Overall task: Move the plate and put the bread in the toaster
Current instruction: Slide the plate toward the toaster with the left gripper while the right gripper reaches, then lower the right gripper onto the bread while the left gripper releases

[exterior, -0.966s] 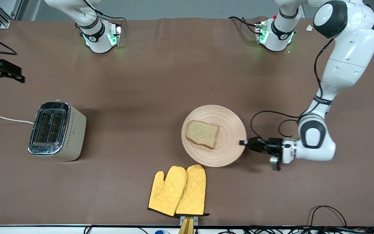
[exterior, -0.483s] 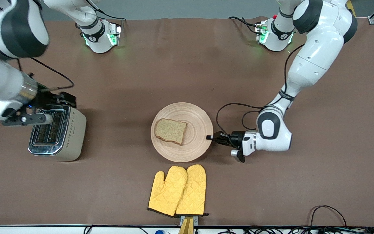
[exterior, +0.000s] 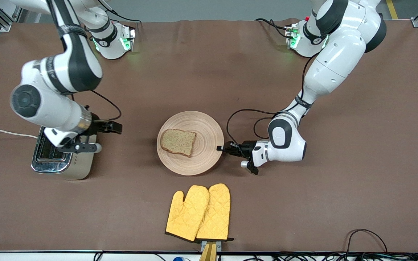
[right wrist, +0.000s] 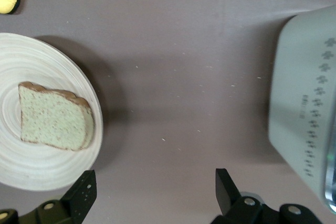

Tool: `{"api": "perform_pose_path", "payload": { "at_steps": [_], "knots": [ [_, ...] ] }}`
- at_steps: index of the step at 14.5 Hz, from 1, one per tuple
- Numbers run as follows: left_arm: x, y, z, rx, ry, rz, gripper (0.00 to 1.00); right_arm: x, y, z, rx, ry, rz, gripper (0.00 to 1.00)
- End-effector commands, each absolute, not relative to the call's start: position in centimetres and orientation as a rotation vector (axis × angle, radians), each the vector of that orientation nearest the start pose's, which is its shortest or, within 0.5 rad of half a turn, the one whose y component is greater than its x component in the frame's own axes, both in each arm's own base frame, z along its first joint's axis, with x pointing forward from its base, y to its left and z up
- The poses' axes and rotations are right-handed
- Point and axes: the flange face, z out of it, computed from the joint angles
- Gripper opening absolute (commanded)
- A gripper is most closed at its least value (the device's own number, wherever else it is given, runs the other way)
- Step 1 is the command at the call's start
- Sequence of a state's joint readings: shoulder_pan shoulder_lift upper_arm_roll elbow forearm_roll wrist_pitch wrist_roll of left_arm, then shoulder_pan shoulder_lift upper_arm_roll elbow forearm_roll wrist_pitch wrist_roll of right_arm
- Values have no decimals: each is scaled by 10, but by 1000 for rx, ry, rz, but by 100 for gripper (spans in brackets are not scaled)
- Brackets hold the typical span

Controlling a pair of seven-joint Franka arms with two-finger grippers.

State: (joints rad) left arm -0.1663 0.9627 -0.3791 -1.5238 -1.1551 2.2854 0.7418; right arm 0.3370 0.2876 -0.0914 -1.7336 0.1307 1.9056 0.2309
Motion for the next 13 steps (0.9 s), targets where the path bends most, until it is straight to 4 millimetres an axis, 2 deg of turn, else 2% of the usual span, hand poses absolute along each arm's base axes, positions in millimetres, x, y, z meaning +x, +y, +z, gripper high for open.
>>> {"api": "perform_pose_path", "payload": {
  "at_steps": [1, 2, 3, 4, 6, 7, 9, 11, 13],
  "knots": [
    [603, -351, 121, 2027, -191, -82, 17, 610, 178, 366, -3072, 85, 209, 100],
    [604, -350, 122, 2029, -191, -79, 24, 610, 191, 355, -3077, 72, 202, 100],
    [605, -350, 124, 2030, -192, -74, 39, 611, 197, 342, -3080, 72, 200, 100],
    [608, -347, 127, 2031, -192, -65, 99, 611, 205, 327, -3072, 89, 210, 100],
    [618, -336, 139, 2039, -153, -59, 100, 598, 231, 313, -3040, 150, 219, 98],
    [625, -334, 160, 2046, -126, -53, 100, 593, 239, 305, -3042, 175, 203, 97],
    [639, -326, 206, 2077, -39, -55, 100, 578, 261, 286, -3045, 212, 166, 88],
    [648, -324, 262, 2176, 26, -85, 100, 568, 279, 276, -3049, 265, 162, 74],
    [655, -316, 314, 2348, 135, -114, 100, 564, 286, 268, -3055, 284, 177, 68]
  ]
}}
